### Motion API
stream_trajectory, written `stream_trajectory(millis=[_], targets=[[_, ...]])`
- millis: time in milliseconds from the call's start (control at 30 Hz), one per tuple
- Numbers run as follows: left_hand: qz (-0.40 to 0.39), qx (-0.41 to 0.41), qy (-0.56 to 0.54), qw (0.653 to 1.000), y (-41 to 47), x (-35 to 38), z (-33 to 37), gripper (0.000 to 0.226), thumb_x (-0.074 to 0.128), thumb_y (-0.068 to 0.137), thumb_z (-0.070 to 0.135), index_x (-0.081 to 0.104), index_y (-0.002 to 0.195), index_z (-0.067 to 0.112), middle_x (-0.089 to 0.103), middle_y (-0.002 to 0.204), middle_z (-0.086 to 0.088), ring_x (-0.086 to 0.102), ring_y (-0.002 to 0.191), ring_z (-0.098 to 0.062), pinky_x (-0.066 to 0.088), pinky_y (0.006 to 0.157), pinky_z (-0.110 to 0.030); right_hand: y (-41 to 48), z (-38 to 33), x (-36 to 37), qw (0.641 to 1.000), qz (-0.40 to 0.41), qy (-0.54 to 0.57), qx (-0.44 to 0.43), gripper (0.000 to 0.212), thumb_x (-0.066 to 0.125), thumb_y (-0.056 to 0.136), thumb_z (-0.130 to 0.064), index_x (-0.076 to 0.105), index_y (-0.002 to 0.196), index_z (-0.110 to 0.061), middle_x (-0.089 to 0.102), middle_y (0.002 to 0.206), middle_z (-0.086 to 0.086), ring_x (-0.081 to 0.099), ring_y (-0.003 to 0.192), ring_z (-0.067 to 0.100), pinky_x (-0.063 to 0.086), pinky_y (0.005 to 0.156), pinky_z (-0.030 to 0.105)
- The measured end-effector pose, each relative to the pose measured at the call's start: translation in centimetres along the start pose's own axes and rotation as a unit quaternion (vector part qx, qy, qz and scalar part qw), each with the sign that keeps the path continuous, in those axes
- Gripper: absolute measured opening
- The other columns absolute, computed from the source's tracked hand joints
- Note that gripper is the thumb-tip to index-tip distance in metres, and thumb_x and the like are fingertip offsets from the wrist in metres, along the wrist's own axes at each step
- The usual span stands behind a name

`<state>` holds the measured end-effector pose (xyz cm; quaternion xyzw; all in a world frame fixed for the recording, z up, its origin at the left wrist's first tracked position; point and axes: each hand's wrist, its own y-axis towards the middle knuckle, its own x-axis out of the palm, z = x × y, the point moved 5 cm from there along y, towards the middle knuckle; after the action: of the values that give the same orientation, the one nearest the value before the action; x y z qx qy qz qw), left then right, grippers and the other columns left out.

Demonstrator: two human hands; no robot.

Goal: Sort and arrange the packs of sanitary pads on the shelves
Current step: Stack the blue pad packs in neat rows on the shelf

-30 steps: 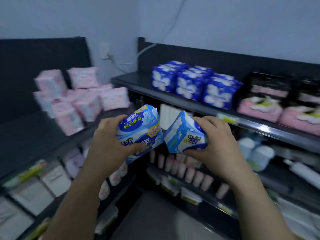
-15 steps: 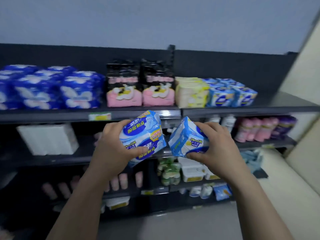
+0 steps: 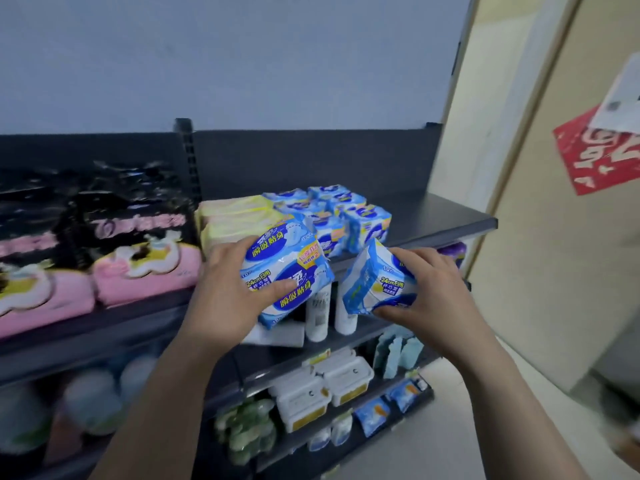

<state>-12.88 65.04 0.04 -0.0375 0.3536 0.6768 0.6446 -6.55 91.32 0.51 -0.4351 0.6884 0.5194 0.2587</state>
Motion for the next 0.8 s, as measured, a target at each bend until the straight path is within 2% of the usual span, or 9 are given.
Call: stream_trajectory(millis=[100, 167, 333, 400, 433, 467, 500, 633, 800], targets=[[0.002, 0.004, 0.009, 1.0, 5.0, 2.7, 0.4, 0.084, 0.079, 0.066, 0.061, 0.044, 0.138, 0.036, 0.042, 0.123, 0.01, 0.048, 0.119, -0.015, 0.039, 0.106, -0.039, 3.5, 3.1, 0.0, 1.0, 0.02, -0.002, 0.013, 0.083, 0.083, 0.058, -0.044, 0.05, 0.134, -0.033, 0.05, 0.121, -0.009, 0.042, 0.112, 0.019, 0.039, 0.097, 0.037], [0.001, 0.013, 0.007, 1.0, 7.8, 4.7, 0.8, 0.083, 0.073, 0.065, 0.067, 0.043, 0.137, 0.039, 0.042, 0.123, 0.01, 0.049, 0.119, -0.016, 0.041, 0.105, -0.042, 5.4, 5.2, 0.3, 0.999, 0.029, -0.002, 0.02, 0.08, 0.081, 0.06, -0.043, 0.049, 0.133, -0.036, 0.05, 0.12, -0.011, 0.041, 0.111, 0.017, 0.039, 0.096, 0.036], [-0.013, 0.026, -0.04, 0.999, 13.7, 10.3, 2.2, 0.065, 0.069, 0.081, 0.05, 0.045, 0.138, 0.031, 0.041, 0.128, 0.003, 0.046, 0.125, -0.015, 0.037, 0.109, -0.039, 9.3, 11.3, 0.8, 0.998, 0.036, -0.005, 0.051, 0.076, 0.08, 0.062, -0.041, 0.05, 0.131, -0.037, 0.05, 0.117, -0.013, 0.041, 0.11, 0.017, 0.04, 0.094, 0.036], [-0.011, 0.029, -0.052, 0.998, 15.6, 12.4, 3.2, 0.061, 0.066, 0.084, 0.048, 0.045, 0.138, 0.031, 0.04, 0.127, 0.004, 0.044, 0.125, -0.012, 0.043, 0.103, -0.03, 10.9, 13.6, 0.8, 0.997, 0.038, 0.001, 0.061, 0.075, 0.081, 0.062, -0.039, 0.05, 0.131, -0.037, 0.05, 0.118, -0.012, 0.04, 0.11, 0.017, 0.041, 0.094, 0.036], [-0.011, 0.03, -0.057, 0.998, 16.5, 13.5, 3.7, 0.057, 0.065, 0.086, 0.046, 0.045, 0.138, 0.031, 0.038, 0.126, 0.004, 0.043, 0.125, -0.011, 0.046, 0.094, -0.019, 11.7, 14.8, 0.9, 0.997, 0.039, 0.006, 0.063, 0.076, 0.081, 0.062, -0.039, 0.05, 0.131, -0.036, 0.05, 0.118, -0.012, 0.039, 0.111, 0.017, 0.041, 0.094, 0.036], [-0.009, 0.029, -0.059, 0.998, 17.5, 14.8, 4.2, 0.054, 0.064, 0.088, 0.043, 0.045, 0.137, 0.031, 0.037, 0.125, 0.004, 0.041, 0.126, -0.01, 0.044, 0.085, -0.008, 12.7, 16.1, 0.9, 0.997, 0.041, 0.011, 0.063, 0.076, 0.082, 0.062, -0.039, 0.05, 0.131, -0.037, 0.05, 0.118, -0.012, 0.039, 0.111, 0.016, 0.041, 0.093, 0.035], [-0.006, 0.029, -0.059, 0.998, 18.3, 15.7, 4.7, 0.051, 0.062, 0.089, 0.042, 0.045, 0.136, 0.031, 0.037, 0.124, 0.004, 0.039, 0.127, -0.011, 0.041, 0.081, -0.006, 13.5, 17.1, 1.0, 0.997, 0.044, 0.013, 0.063, 0.076, 0.082, 0.062, -0.039, 0.05, 0.131, -0.036, 0.05, 0.118, -0.012, 0.039, 0.111, 0.016, 0.041, 0.092, 0.034], [0.013, 0.028, -0.05, 0.998, 21.8, 19.9, 6.3, 0.045, 0.057, 0.092, 0.046, 0.044, 0.133, 0.035, 0.036, 0.125, 0.004, 0.038, 0.129, -0.017, 0.033, 0.107, -0.034, 17.6, 21.9, 1.8, 0.998, 0.042, 0.022, 0.04, 0.076, 0.082, 0.063, -0.038, 0.049, 0.131, -0.033, 0.049, 0.117, -0.013, 0.038, 0.109, 0.012, 0.037, 0.086, 0.029], [0.022, -0.03, -0.02, 0.999, 27.2, 25.1, 8.1, 0.056, 0.065, 0.086, 0.049, 0.043, 0.135, 0.035, 0.036, 0.127, 0.008, 0.043, 0.126, -0.019, 0.034, 0.11, -0.042, 23.6, 27.2, 2.6, 0.999, 0.0, 0.04, -0.011, 0.078, 0.083, 0.063, -0.041, 0.045, 0.13, -0.033, 0.048, 0.121, -0.015, 0.037, 0.11, 0.011, 0.04, 0.091, 0.032]])
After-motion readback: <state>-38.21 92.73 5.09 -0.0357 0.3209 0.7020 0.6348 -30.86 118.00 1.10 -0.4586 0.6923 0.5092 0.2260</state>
